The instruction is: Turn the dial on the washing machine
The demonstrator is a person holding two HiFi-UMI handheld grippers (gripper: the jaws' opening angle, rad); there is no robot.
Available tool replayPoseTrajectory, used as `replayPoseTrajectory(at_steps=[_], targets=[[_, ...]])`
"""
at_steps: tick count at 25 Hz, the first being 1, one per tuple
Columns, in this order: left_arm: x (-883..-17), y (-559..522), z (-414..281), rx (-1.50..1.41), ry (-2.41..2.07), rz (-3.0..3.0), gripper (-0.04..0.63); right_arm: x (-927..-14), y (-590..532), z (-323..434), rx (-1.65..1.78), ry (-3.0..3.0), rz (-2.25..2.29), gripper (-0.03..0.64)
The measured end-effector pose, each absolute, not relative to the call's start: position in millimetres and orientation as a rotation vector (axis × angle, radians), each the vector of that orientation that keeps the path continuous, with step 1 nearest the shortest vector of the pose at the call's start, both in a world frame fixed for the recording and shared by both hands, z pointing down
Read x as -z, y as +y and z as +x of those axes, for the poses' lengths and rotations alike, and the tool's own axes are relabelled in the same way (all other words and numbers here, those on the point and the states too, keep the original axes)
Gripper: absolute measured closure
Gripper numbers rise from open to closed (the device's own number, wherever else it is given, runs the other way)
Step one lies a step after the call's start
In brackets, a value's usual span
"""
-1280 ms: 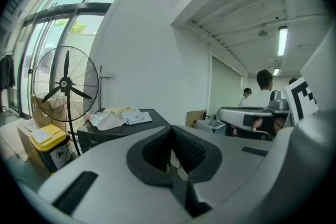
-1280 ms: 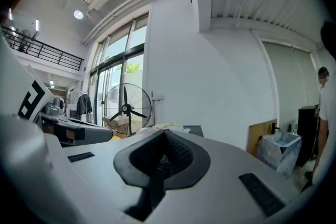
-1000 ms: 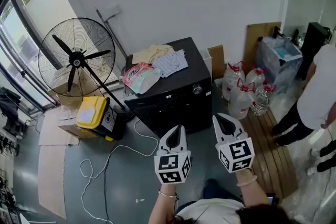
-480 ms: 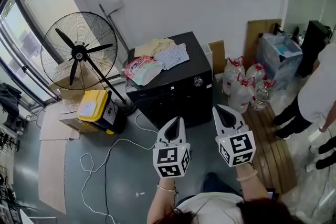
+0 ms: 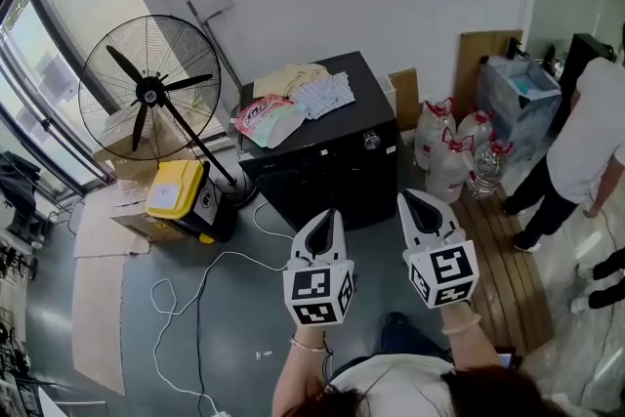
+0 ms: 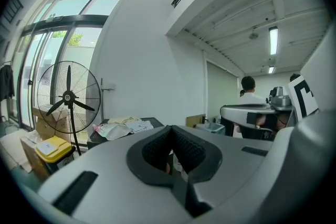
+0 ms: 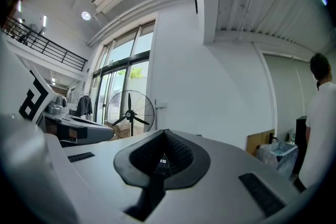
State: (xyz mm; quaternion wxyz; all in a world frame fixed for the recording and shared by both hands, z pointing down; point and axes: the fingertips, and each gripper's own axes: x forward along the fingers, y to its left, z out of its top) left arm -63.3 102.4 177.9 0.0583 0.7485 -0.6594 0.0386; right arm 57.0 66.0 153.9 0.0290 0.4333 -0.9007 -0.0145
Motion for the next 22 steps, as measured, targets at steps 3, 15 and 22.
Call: replayPoseTrajectory(at_steps=[3,15,22], targets=[[-176.0,109.3,-65.1,-0.122,-1.997,2.279,0.581,-154.0,73.4,55.9,0.042,-2.774,1.343,0.591],[-178.1,130.0,-69.0,-0.098,-1.994,2.271,0.581,-153.4,92.9,54.0,0.045,-2.76,1.355,0.592],[-183.6,130.0,-64.2,-0.106,-1.977,2.263,0.581,-153.5,92.3,56.8,0.035,-2.769,1.357,0.592]])
